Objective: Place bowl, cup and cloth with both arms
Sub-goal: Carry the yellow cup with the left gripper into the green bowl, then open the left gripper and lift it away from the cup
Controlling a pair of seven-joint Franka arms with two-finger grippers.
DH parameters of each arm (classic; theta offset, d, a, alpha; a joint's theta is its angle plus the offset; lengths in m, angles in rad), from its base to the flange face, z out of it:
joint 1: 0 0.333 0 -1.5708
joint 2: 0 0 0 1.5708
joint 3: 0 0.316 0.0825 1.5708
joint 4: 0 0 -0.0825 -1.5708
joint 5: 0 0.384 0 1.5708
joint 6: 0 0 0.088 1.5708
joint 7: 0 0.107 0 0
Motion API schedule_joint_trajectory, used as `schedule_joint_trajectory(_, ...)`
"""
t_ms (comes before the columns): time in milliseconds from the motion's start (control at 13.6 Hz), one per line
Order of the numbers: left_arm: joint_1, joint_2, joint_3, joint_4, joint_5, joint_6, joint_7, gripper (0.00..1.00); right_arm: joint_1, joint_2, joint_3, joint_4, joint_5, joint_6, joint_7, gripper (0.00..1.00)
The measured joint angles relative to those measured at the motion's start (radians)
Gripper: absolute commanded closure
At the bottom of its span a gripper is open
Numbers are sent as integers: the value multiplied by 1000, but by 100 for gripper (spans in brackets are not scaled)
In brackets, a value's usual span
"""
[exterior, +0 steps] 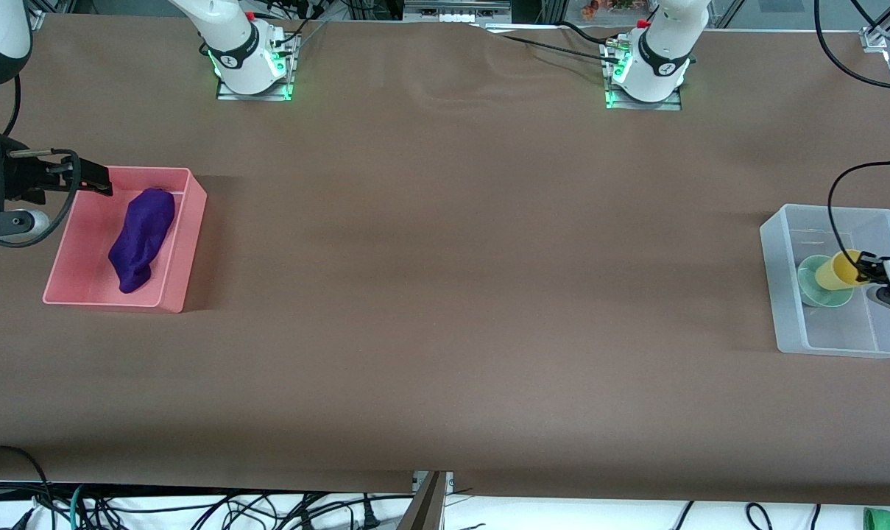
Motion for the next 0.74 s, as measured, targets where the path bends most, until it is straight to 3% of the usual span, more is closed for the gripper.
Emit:
schedule_joint_trajectory(368, -1, -47, -45, 9, -14, -44, 0, 0, -10, -9, -1, -18, 0, -2, 3, 0)
schedule_joint_trajectory(735, -10, -182, -278, 65, -43, -329, -171, 0, -10, -10, -1, -13, 0, -3, 3, 0)
